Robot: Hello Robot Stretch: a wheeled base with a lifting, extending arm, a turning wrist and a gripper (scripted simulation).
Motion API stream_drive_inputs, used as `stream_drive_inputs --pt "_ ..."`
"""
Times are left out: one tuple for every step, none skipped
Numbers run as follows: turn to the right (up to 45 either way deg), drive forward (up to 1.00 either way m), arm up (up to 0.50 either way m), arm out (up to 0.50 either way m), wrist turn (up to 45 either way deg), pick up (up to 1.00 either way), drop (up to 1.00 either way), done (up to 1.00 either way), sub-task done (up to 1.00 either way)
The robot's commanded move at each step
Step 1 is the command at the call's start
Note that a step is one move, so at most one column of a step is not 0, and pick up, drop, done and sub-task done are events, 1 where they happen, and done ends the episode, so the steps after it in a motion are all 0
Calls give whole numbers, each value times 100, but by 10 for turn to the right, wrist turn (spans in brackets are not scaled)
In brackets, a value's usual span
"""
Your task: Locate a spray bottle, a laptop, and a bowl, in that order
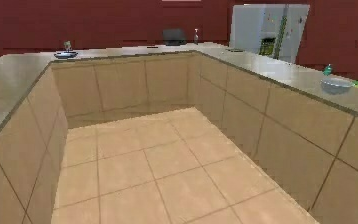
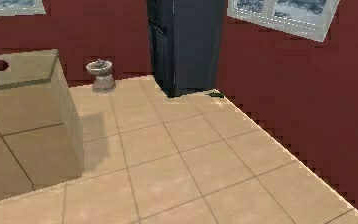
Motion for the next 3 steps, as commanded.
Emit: stream_drive_inputs --pt "0 100 0 0 0 0 0 0 0" --pt "0 100 0 0 0 0 0 0 0" --pt "-60 0 0 0 0 0 0 0 0"
